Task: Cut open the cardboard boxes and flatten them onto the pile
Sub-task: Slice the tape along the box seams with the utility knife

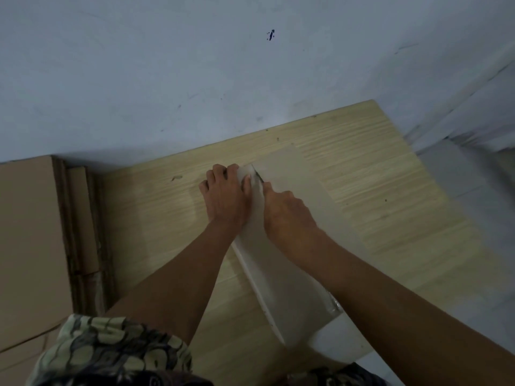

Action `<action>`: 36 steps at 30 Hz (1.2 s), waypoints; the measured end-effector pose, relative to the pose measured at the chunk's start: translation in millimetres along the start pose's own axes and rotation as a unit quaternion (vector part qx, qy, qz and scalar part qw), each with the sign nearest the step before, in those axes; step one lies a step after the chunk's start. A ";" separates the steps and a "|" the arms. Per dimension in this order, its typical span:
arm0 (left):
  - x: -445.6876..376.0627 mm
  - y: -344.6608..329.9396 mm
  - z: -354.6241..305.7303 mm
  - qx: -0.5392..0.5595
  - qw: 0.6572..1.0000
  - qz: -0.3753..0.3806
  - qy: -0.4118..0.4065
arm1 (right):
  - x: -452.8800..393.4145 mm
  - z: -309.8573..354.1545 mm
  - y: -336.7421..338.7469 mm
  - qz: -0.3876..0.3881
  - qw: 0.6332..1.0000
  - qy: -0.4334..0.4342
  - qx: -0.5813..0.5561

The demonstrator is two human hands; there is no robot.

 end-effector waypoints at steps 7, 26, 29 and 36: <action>-1.2 -1.0 -0.3 0.002 1.000 -0.009 -0.007 | -1.8 -12.9 -9.0 0.001 0.999 -0.039 -0.007; -7.2 0.3 3.8 0.007 1.000 -0.009 -0.023 | -2.2 -17.0 4.5 0.012 1.000 -0.025 -0.001; -1.9 0.2 -4.8 -0.004 0.999 0.020 -0.045 | -0.5 -13.6 1.4 0.010 0.999 -0.028 -0.012; 34.3 -21.8 -12.0 -0.075 0.993 0.072 -0.056 | 7.9 -12.3 -4.9 0.006 1.000 -0.013 0.021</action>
Point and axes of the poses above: each hand's wrist, its own x-axis away from the middle knuckle, its own y-axis out of the back of the hand, z = x × y, the point moved 3 cm from there along -x, towards the middle knuckle, and after that the axes turned 9 degrees about -y, right-handed, at the moved point
